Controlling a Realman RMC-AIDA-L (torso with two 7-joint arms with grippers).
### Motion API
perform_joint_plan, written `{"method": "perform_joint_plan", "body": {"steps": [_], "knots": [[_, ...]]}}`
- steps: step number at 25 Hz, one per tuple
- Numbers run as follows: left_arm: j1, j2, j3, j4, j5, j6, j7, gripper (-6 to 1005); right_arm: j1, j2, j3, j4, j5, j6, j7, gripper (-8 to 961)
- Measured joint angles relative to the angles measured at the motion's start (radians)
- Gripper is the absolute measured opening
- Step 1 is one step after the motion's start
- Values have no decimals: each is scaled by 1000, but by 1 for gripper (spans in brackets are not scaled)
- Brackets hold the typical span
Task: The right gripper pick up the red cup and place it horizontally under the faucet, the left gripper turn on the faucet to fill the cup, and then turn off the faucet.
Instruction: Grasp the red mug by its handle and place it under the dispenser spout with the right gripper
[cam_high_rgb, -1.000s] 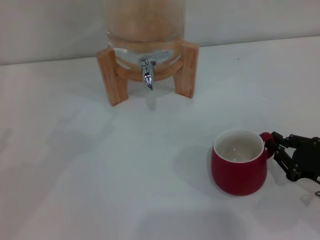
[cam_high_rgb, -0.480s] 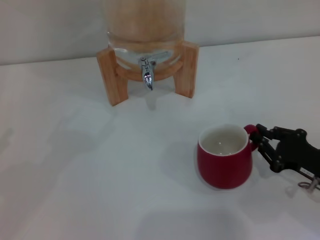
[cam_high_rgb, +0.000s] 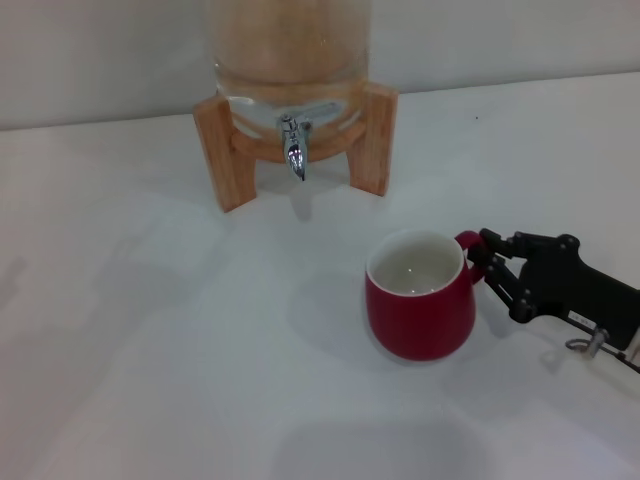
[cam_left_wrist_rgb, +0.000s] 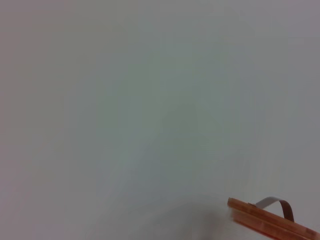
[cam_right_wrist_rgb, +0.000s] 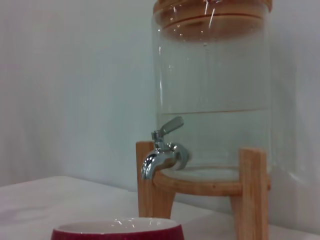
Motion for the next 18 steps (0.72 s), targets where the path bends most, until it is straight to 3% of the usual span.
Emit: {"method": "perform_joint_plan", "body": {"steps": [18], "knots": [[7, 0, -13, 1, 46, 21, -5, 876, 87, 14, 5, 16, 0, -116, -18, 134]]}}
